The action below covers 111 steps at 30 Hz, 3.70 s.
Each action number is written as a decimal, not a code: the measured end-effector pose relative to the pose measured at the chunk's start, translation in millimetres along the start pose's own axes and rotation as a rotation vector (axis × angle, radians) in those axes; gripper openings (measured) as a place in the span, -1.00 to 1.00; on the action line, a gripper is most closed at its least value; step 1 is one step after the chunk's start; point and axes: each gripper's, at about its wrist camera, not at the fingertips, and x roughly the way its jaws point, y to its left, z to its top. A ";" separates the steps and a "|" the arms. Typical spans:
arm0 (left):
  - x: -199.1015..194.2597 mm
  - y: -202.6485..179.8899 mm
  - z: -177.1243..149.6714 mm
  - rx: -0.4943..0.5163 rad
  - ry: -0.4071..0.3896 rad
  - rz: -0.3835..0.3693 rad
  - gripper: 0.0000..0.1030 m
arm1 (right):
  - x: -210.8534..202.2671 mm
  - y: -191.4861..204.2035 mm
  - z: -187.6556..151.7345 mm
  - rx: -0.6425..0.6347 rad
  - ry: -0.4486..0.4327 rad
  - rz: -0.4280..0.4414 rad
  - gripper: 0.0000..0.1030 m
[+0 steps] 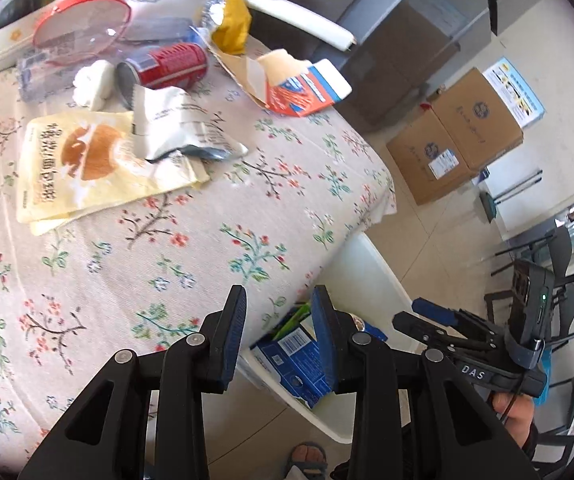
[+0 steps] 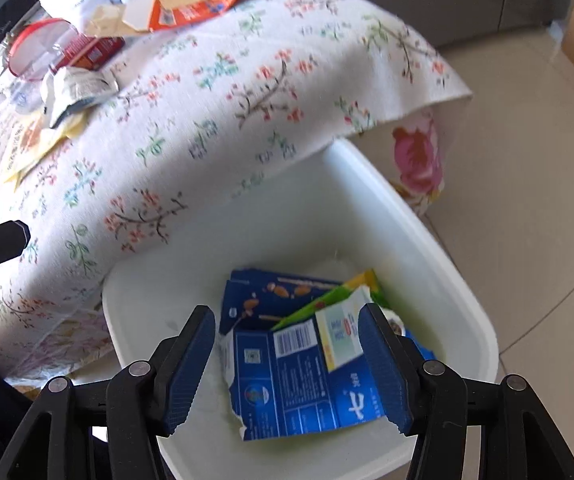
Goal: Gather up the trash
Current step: 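Move both open tools back over the table toward the remaining wrappers, then grasp the yellow snack bag with the left tool while the right tool grasps the silver wrapper, then carry the snack bag and wrapper over the white bin and open both tools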
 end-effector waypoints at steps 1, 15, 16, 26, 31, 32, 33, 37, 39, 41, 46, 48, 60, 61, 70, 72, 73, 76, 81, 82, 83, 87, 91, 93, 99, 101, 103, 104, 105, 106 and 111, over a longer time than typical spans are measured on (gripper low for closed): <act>-6.6 10.9 5.7 -0.034 -0.015 0.005 -0.31 | -3.0 0.7 2.1 0.006 -0.019 0.012 0.29; -52.1 132.0 43.1 -0.453 -0.145 0.059 0.05 | -0.6 27.9 40.9 0.033 -0.108 0.127 0.29; -46.5 136.2 43.1 -0.476 -0.133 0.060 0.05 | 2.1 30.9 43.3 0.032 -0.104 0.136 0.29; -5.6 154.6 55.3 -0.592 -0.120 0.109 -0.01 | 24.6 88.3 67.7 -0.171 -0.150 0.118 0.29; -0.3 147.9 60.7 -0.511 -0.144 0.209 -0.14 | 38.8 105.4 91.1 -0.216 -0.168 0.154 0.29; 1.2 145.5 62.8 -0.490 -0.146 0.234 -0.42 | 42.8 108.6 96.5 -0.215 -0.164 0.168 0.29; 1.4 143.9 63.7 -0.467 -0.146 0.248 -0.60 | 46.5 112.8 102.5 -0.217 -0.160 0.177 0.29; 4.0 146.2 63.8 -0.478 -0.131 0.209 -0.98 | 61.7 136.5 122.1 -0.269 -0.167 0.182 0.29; -1.4 144.2 63.3 -0.474 -0.143 0.198 -1.00 | 68.1 147.6 128.7 -0.297 -0.175 0.190 0.29; -11.4 141.2 61.2 -0.468 -0.156 0.175 -1.00 | 74.5 155.5 134.9 -0.314 -0.174 0.192 0.30; -30.3 128.2 59.5 -0.403 -0.170 0.166 -1.00 | 83.4 166.6 148.3 -0.337 -0.191 0.209 0.41; -36.2 129.0 58.0 -0.392 -0.175 0.176 -1.00 | 88.3 171.4 152.0 -0.341 -0.189 0.221 0.43; -60.9 151.2 49.4 -0.423 -0.217 0.161 -1.00 | 101.2 186.3 144.0 -0.357 -0.175 0.223 -0.61; -63.4 152.0 48.9 -0.425 -0.221 0.155 -1.00 | 99.8 185.6 142.3 -0.352 -0.174 0.230 -0.61; -76.1 150.4 40.7 -0.423 -0.246 0.114 -1.00 | 75.3 170.1 129.5 -0.290 -0.186 0.240 -0.62; -77.0 148.1 38.6 -0.417 -0.247 0.093 -1.00 | 69.9 166.2 126.8 -0.287 -0.190 0.230 -0.62; -77.3 146.5 37.5 -0.415 -0.246 0.075 -1.00 | 67.5 163.9 125.4 -0.283 -0.190 0.225 -0.62; -78.3 140.1 33.5 -0.407 -0.248 0.020 -1.00 | 60.1 157.5 120.3 -0.273 -0.177 0.211 -0.62; -80.2 128.0 30.5 -0.386 -0.256 -0.036 -1.00 | 37.6 141.8 113.3 -0.257 -0.176 0.190 -0.62; -80.3 125.9 30.3 -0.383 -0.257 -0.047 -1.00 | 31.9 137.3 111.8 -0.254 -0.181 0.185 -0.62; -80.3 123.7 30.0 -0.380 -0.258 -0.054 -1.00 | 27.1 133.5 110.9 -0.248 -0.184 0.181 -0.62; -81.2 112.3 29.5 -0.360 -0.261 -0.075 -1.00 | 13.0 115.3 106.5 -0.215 -0.188 0.165 -0.61; -85.1 104.1 26.4 -0.346 -0.272 -0.103 -1.00 | 3.1 99.6 99.4 -0.192 -0.187 0.154 -0.61; -87.7 101.1 24.4 -0.342 -0.280 -0.120 -1.00 | -1.8 93.9 94.8 -0.187 -0.185 0.153 -0.61; -94.3 89.5 17.1 -0.313 -0.280 -0.186 -1.00 | -13.5 71.2 76.6 -0.157 -0.139 0.139 -0.61; -94.1 83.6 14.8 -0.293 -0.275 -0.211 -1.00 | -16.8 61.4 67.7 -0.150 -0.118 0.122 -0.60; -92.3 76.2 12.0 -0.272 -0.264 -0.227 -1.00 | -18.7 49.3 57.0 -0.144 -0.085 0.099 -0.59; -90.9 72.6 11.1 -0.262 -0.259 -0.235 -1.00 | -18.1 44.0 51.7 -0.141 -0.066 0.085 -0.59; -89.8 68.7 10.1 -0.252 -0.254 -0.243 -1.00 | -16.0 38.8 46.6 -0.139 -0.046 0.069 -0.58; -89.0 65.0 9.2 -0.243 -0.250 -0.247 -1.00 | -12.5 33.8 41.9 -0.137 -0.019 0.052 -0.58; -87.3 42.0 7.3 -0.178 -0.240 -0.288 -1.00 | 16.8 17.7 29.3 -0.124 0.108 -0.024 -0.56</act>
